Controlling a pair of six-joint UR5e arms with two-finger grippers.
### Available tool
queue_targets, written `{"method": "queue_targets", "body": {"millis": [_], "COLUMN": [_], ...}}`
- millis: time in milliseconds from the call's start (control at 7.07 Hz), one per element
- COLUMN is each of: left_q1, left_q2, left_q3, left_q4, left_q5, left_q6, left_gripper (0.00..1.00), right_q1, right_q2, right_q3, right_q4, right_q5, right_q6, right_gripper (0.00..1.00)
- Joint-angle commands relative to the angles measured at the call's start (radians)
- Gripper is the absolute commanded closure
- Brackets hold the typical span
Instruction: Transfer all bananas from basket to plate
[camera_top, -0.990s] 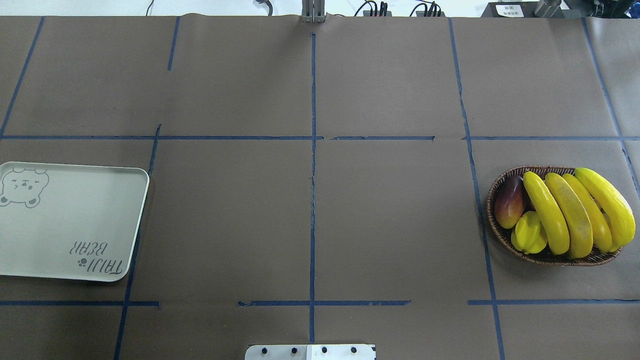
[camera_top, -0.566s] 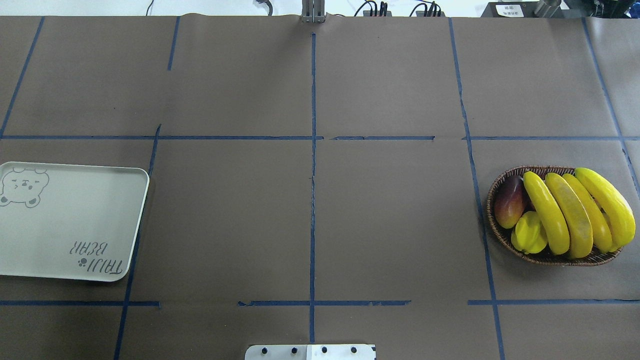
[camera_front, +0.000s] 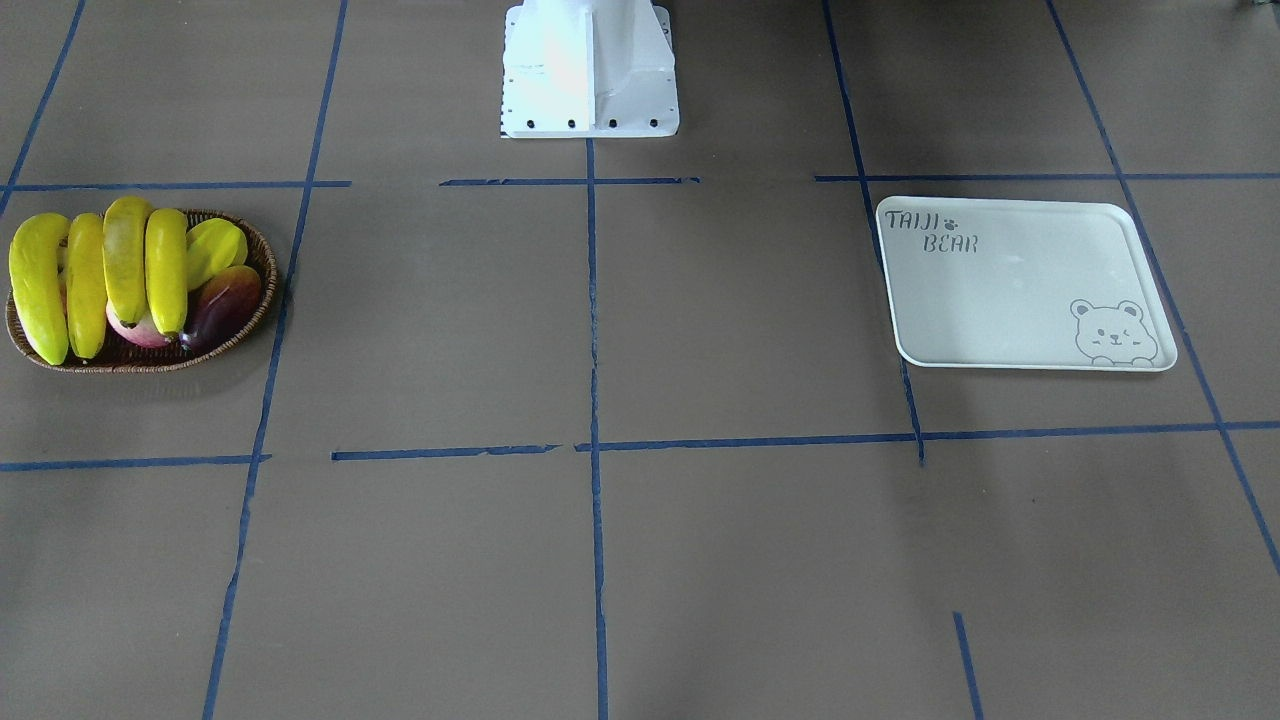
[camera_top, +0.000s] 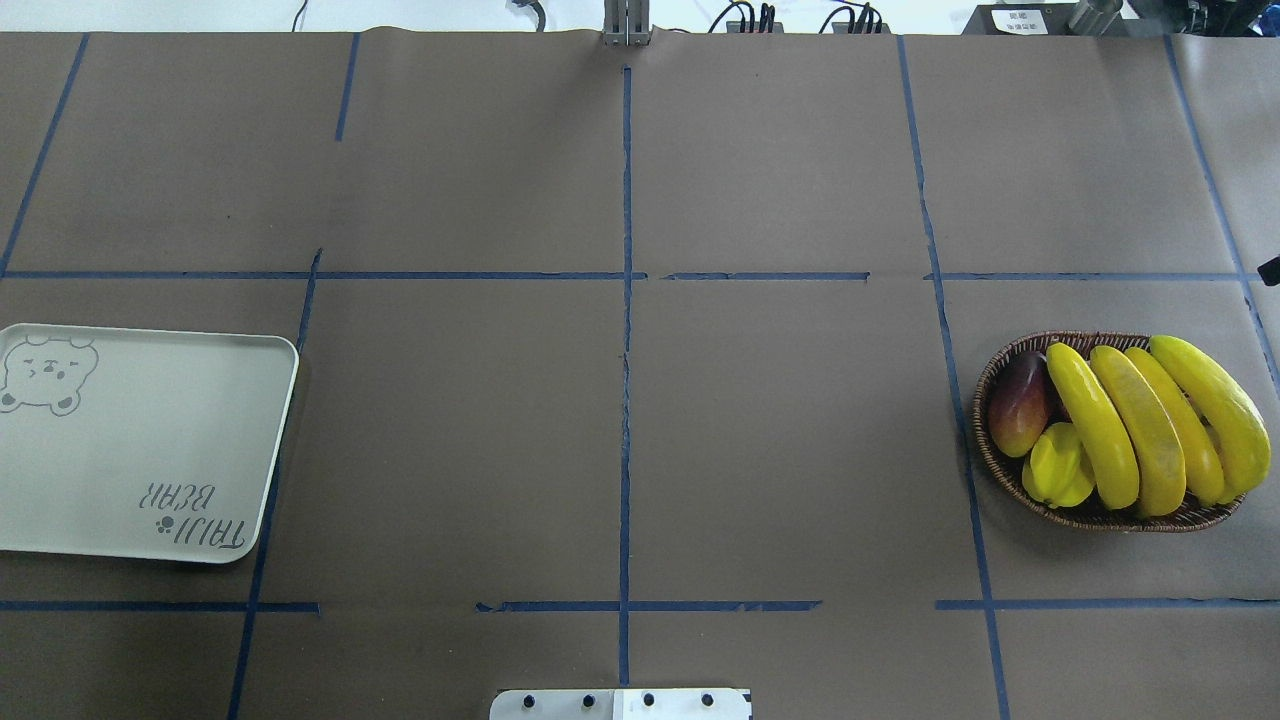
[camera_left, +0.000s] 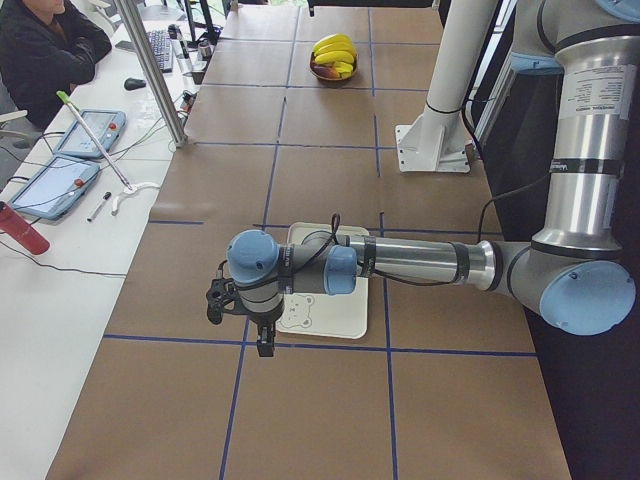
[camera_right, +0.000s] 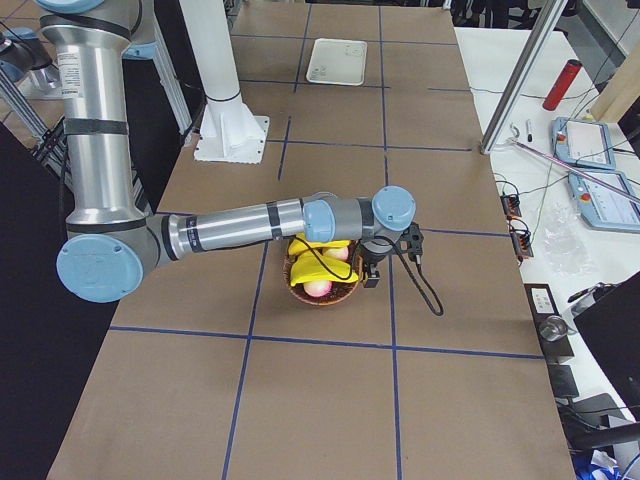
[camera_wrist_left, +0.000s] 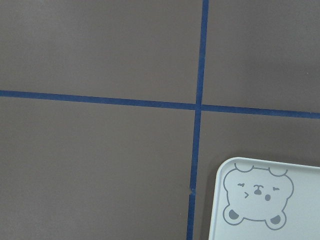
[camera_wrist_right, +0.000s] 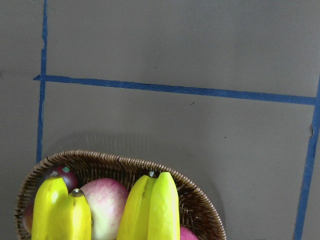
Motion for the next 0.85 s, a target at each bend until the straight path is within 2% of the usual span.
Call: {"method": "queue_targets", "body": {"millis": [0, 141, 283, 707], "left_q1": [0.0, 0.0, 0.0, 0.0], "left_q2": [0.0, 0.0, 0.0, 0.0], "left_q3": [-0.02, -0.02, -0.021, -0.021], "left_q4": [0.001, 0.001, 0.001, 0.003], "left_q5": [0.0, 0.0, 0.0, 0.0], "left_q6": [-0.004, -0.004, -0.004, -0.002], "left_gripper": [0.0, 0.0, 0.0, 0.0], "right_q1": [-0.08, -0.126, -0.143, -0.166], "right_q2": [-0.015, -0.068, -0.093, -0.133], "right_q3": [-0.043, -0.065, -0.107, -0.114], "right_q4": [0.278, 0.434, 0.515, 0.522], "right_q5": [-0.087, -0.102, -0.102, -0.088], "right_q6": [0.292, 0.382, 0.381, 0.383], "right_gripper": [0.0, 0.0, 0.0, 0.0]}}
